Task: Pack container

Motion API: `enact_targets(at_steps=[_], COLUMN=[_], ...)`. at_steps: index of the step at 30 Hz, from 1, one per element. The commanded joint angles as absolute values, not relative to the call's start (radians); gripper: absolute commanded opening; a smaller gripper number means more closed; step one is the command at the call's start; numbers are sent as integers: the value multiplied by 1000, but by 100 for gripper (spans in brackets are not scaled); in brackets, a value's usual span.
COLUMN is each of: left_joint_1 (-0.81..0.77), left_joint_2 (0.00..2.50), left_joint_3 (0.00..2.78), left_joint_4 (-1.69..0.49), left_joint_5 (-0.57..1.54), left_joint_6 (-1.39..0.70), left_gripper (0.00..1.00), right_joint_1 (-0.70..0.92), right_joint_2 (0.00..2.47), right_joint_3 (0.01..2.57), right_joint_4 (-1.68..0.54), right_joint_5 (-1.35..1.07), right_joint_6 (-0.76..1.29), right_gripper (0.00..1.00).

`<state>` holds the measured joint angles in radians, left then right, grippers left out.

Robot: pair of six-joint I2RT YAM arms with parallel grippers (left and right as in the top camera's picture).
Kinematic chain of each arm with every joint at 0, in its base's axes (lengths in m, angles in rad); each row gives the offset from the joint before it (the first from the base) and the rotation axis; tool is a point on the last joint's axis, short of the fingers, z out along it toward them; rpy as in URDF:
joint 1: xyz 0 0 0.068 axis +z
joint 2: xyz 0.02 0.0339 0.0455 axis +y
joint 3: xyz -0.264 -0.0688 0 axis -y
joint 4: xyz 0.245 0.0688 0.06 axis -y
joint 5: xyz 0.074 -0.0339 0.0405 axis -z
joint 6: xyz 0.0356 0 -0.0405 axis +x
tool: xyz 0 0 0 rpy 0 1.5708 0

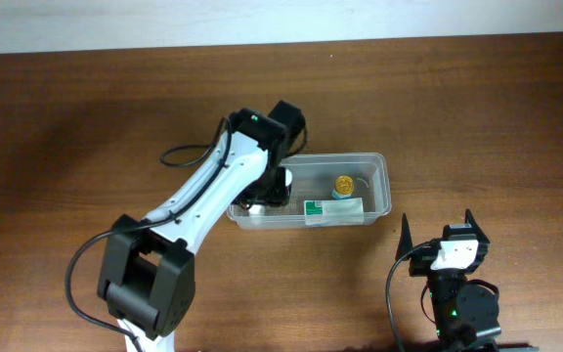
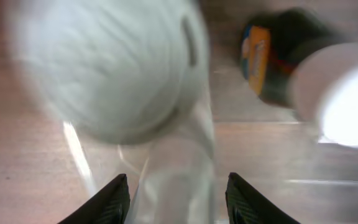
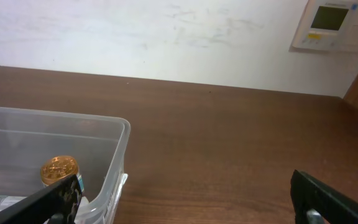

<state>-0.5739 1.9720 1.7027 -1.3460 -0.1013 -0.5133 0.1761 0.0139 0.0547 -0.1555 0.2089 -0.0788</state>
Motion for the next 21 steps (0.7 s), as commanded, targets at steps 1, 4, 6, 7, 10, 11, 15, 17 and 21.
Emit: enact_targets(at_steps=[1, 4, 6, 7, 10, 11, 15, 17, 21], left_joint_1=[-574, -573, -573, -573, -554, -542, -461, -413, -296], left_joint_2=[1976, 1976, 1976, 1976, 1976, 1976, 1974, 1969, 1960], left_joint_3=[1818, 1907, 1963, 1985, 2054, 2071, 2140, 2160, 2168], left_joint_4=[-1387, -1417, -1429, -1431, -1442, -1446, -1483, -1497, -1517], left_joint_5=[-94, -67, -60, -60, -60, -60, -61, -71, -88], left_joint_6=[-498, -455, -447, -442, -432, -432, -431, -432, -432], left_gripper=[50, 51, 50, 51, 51, 51, 56, 59, 65], right_joint_1=[170, 170, 170, 170, 170, 170, 170, 170, 170], right_joint_2=[4, 4, 4, 4, 4, 4, 4, 4, 4], right_joint_3=[46, 46, 46, 46, 46, 46, 46, 46, 46], right_joint_4=[-156, -156, -156, -156, -155, -156, -156, -156, -156], right_joint_5=[218, 218, 218, 218, 218, 218, 218, 218, 218], right_joint_6=[-74, -74, -74, -74, -74, -74, -74, -74, -74], right_gripper=[98, 98, 98, 98, 98, 98, 98, 98, 98])
